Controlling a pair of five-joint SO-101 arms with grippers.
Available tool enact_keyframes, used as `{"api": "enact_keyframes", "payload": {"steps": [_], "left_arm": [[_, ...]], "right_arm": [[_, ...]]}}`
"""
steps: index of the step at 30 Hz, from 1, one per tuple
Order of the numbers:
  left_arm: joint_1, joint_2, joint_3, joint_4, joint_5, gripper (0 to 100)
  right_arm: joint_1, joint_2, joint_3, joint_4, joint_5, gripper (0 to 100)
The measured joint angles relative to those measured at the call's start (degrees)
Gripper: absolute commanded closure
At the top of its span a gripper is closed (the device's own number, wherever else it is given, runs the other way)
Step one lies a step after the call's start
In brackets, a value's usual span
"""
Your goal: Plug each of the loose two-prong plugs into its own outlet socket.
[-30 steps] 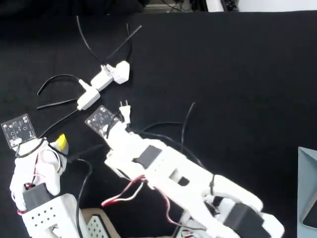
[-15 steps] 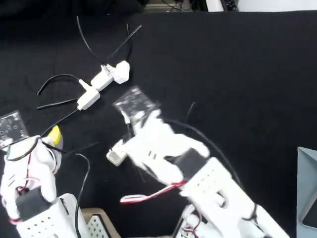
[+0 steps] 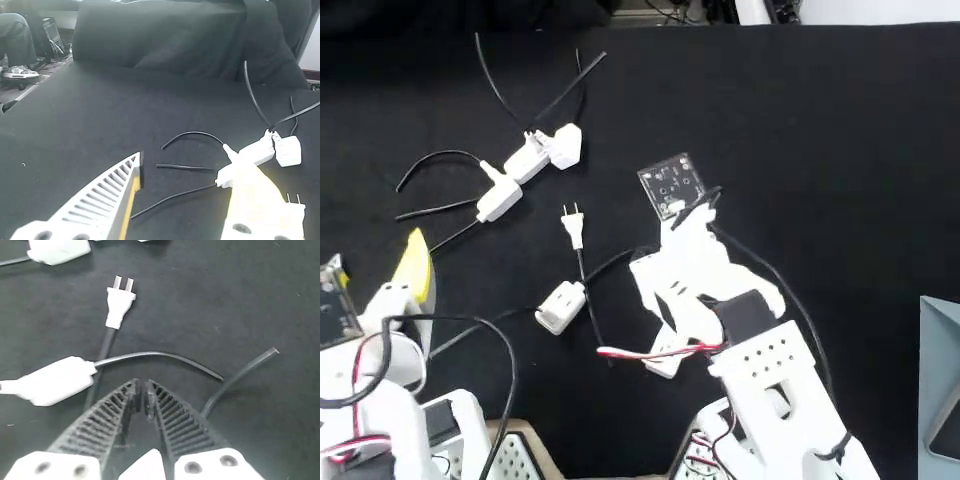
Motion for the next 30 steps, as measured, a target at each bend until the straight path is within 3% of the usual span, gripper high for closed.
{"api": "enact_keyframes", "payload": {"steps": [3, 8, 16, 20, 30], "left_arm": [[3.78, 6.59, -4.04, 0.18, 0.0, 71], [16.26, 21.1, -5.71, 0.18, -1.67, 71], [32.53, 39.12, -5.71, 0.18, -6.77, 70], [36.48, 47.12, -5.71, 0.18, -9.05, 66], [37.54, 64.53, -5.71, -1.41, -14.95, 66]], "right_arm": [[3.69, 0.0, 1.32, -1.49, 0.0, 98.6], [10.9, -0.09, 1.32, -2.11, 0.09, 98.5], [12.92, -0.09, 1.32, -2.11, 0.18, 98.5], [12.84, -0.09, 1.32, -2.11, 0.18, 98.5], [12.84, -0.09, 1.49, -2.11, 0.18, 98.5]]}}
